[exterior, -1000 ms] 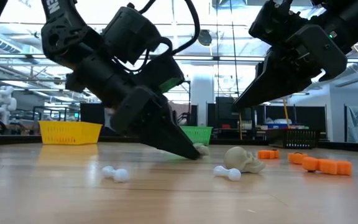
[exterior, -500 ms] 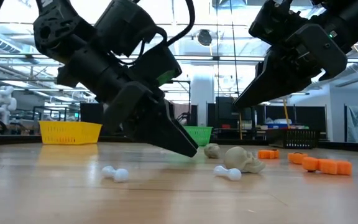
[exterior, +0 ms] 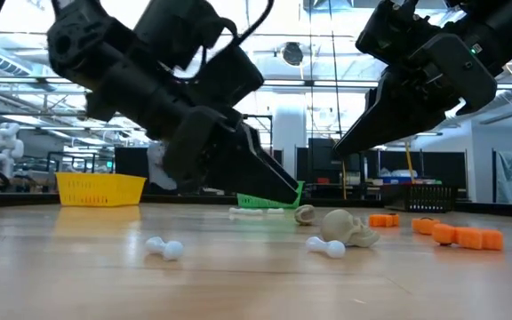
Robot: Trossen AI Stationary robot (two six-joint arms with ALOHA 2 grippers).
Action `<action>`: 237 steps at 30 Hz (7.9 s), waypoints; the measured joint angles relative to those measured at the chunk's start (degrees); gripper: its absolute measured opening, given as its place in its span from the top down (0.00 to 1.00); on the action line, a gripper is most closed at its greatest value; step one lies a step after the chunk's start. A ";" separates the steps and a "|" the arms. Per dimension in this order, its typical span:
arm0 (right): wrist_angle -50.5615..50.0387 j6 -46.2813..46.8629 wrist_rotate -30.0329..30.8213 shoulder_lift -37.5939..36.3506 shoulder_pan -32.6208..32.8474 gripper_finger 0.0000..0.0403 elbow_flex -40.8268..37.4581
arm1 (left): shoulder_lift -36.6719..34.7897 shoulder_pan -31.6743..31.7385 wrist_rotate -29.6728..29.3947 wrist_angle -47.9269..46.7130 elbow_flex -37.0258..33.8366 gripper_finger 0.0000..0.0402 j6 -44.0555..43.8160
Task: Sort Halloween decoration
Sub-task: Put the gray skull toy into the green bin
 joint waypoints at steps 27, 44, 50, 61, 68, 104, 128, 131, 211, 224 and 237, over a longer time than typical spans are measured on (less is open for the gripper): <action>-6.86 4.38 1.51 0.00 0.17 0.79 0.00 | 8.44 1.82 -4.17 15.05 0.27 0.24 -12.75; -6.69 4.38 1.50 0.00 0.17 0.79 0.00 | 9.22 1.06 -4.30 14.93 0.35 0.26 -16.11; -6.68 4.35 1.49 0.00 0.17 0.79 0.00 | 10.10 1.04 -4.30 15.12 0.70 0.29 -16.07; -6.75 4.42 1.56 -0.02 0.17 0.79 0.02 | 12.84 1.00 -3.81 14.61 3.82 0.43 -14.75; -7.17 4.51 1.53 -0.02 0.19 0.79 0.02 | 13.26 1.02 -3.89 13.99 3.96 0.58 -13.95; -7.13 4.55 1.43 -0.02 0.42 0.79 0.02 | 1.90 0.32 -0.28 -5.32 3.73 0.72 -5.96; -7.09 4.77 1.23 -0.02 0.42 0.79 0.02 | -8.97 -1.50 -7.10 -21.17 2.62 0.72 -6.08; -7.08 4.95 1.20 -0.02 0.42 0.79 0.02 | -11.75 -1.67 -6.64 -20.07 -0.98 0.72 -6.15; -6.16 4.53 1.45 -0.02 0.42 0.79 0.00 | 1.12 -0.49 -6.84 8.91 -8.86 0.89 -12.03; -6.21 4.53 1.45 -0.02 0.42 0.79 0.00 | -3.07 -0.49 -6.77 8.55 -8.87 0.88 -10.43; -6.23 4.72 1.34 -0.02 0.42 0.79 0.00 | -16.76 2.49 -7.06 9.58 -12.73 0.88 -4.11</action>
